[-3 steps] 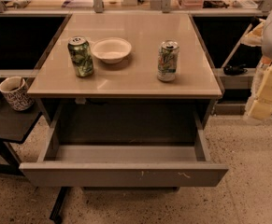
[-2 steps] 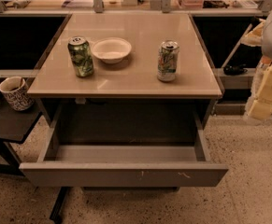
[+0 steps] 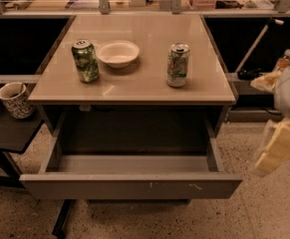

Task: Close top drawer

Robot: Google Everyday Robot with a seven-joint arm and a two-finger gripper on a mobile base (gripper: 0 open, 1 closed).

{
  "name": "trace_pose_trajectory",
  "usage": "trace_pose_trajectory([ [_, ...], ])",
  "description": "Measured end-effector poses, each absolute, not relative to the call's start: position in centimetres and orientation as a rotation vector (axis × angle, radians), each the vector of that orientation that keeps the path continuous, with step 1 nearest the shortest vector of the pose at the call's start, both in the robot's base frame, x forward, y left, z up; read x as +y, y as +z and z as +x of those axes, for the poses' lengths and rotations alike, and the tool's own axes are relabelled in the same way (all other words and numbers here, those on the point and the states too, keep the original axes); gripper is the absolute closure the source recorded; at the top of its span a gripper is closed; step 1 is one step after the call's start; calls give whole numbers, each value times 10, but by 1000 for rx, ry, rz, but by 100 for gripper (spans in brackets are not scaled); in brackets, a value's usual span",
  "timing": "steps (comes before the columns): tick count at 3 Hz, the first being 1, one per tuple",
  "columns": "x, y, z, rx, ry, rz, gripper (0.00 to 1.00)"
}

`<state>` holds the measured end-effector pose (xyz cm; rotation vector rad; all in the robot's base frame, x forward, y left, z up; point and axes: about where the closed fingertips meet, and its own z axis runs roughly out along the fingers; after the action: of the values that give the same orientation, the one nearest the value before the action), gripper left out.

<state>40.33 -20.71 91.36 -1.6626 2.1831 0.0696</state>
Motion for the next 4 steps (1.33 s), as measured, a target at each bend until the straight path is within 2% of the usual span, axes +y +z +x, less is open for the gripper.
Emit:
trace_pose_trajectory([
  [2, -192, 806, 329, 2214, 274, -1503, 0],
  [4, -152, 733, 258, 2222, 450, -1621, 0],
])
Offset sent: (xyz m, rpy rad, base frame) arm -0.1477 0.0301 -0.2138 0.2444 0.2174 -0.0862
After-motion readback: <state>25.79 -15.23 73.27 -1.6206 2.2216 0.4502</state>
